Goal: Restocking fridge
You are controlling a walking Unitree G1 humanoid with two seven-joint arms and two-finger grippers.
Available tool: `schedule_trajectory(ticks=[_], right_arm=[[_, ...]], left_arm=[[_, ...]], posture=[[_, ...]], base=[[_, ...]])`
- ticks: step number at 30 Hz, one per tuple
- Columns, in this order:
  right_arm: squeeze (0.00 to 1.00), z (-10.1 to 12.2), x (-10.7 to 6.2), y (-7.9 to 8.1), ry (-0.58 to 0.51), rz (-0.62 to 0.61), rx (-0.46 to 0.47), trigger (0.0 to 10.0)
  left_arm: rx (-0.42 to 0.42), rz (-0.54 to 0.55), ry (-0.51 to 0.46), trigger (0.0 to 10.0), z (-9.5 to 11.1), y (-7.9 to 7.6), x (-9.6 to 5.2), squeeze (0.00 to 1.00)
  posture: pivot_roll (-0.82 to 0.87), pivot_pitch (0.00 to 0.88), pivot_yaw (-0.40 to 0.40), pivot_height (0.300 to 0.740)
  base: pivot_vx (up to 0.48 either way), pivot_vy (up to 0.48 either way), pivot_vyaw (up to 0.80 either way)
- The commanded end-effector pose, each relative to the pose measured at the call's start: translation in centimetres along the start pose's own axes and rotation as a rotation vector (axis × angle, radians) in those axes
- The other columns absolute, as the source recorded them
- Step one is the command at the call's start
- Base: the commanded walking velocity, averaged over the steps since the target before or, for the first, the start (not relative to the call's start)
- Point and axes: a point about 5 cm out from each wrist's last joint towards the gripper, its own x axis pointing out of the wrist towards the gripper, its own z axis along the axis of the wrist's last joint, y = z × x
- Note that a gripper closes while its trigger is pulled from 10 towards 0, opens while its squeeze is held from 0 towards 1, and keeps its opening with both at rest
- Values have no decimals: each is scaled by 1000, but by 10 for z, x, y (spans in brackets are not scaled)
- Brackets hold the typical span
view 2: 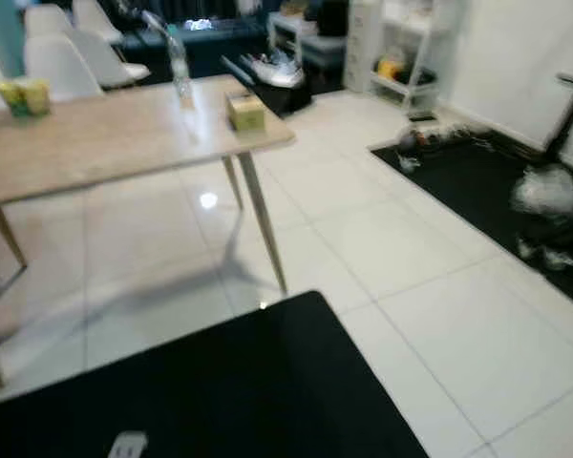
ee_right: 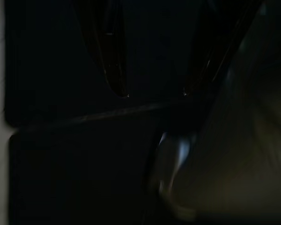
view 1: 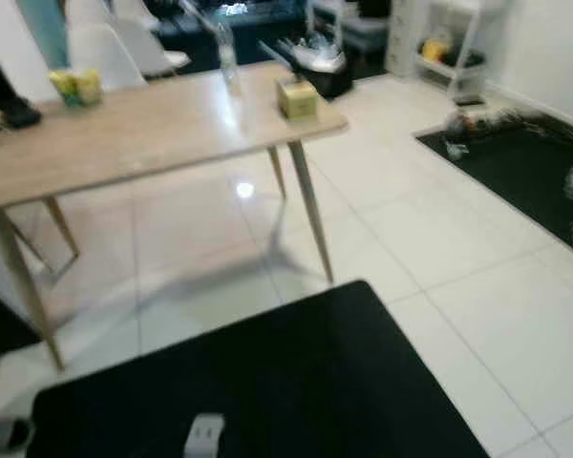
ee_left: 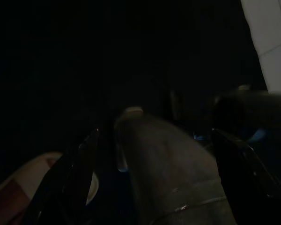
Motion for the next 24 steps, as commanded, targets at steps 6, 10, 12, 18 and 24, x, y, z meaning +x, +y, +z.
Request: schedule_trajectory(ticks=[6,10,12,18,24], right_arm=[[0,-4,1,6,7,22,0,10000],[0,-4,1,6,2,28,1,10000],[0,-3,1,6,-4,34,9,10000],[0,-3,0,5,-7,29,16,10000],[0,-4,0,4,-1,16,13,10000]], left_arm=[[3,3,24,10000,-6,2,-2,0],[3,1,23,10000,-5,1,-1,0],[5,1,26,10000,-6,1,-2,0],[8,4,29,10000,-7,2,-2,0],[19,11,32,10000,-5,4,-2,0]], posture=[[2,0,2,740],[3,0,-1,740],[3,0,-1,740],[8,0,-2,740],[13,0,-3,740]], base=[[329,0,0],[326,0,111],[328,0,613],[328,0,651],[317,0,0]])
